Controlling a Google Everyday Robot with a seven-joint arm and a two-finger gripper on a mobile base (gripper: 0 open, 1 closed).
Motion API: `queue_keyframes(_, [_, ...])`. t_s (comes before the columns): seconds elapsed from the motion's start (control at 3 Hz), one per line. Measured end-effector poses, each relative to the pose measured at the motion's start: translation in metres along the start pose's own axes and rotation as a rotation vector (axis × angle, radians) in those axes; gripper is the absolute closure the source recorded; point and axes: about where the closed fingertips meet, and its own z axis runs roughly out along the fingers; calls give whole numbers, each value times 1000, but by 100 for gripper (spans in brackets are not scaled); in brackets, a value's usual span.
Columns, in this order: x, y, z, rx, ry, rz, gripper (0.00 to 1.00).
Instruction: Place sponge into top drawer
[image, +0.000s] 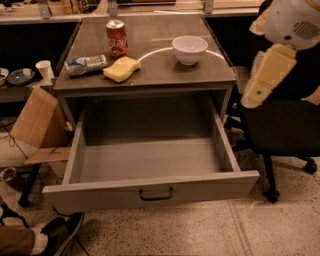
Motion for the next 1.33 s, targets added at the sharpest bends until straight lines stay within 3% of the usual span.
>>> queue_keyframes(0.67, [-80,-53,11,70,-204,55,0])
queue_keyframes(1.0, [-116,-81,22,82,-314,135,0])
queue_keyframes(1.33, [-157,-99,39,69,-384,206,0])
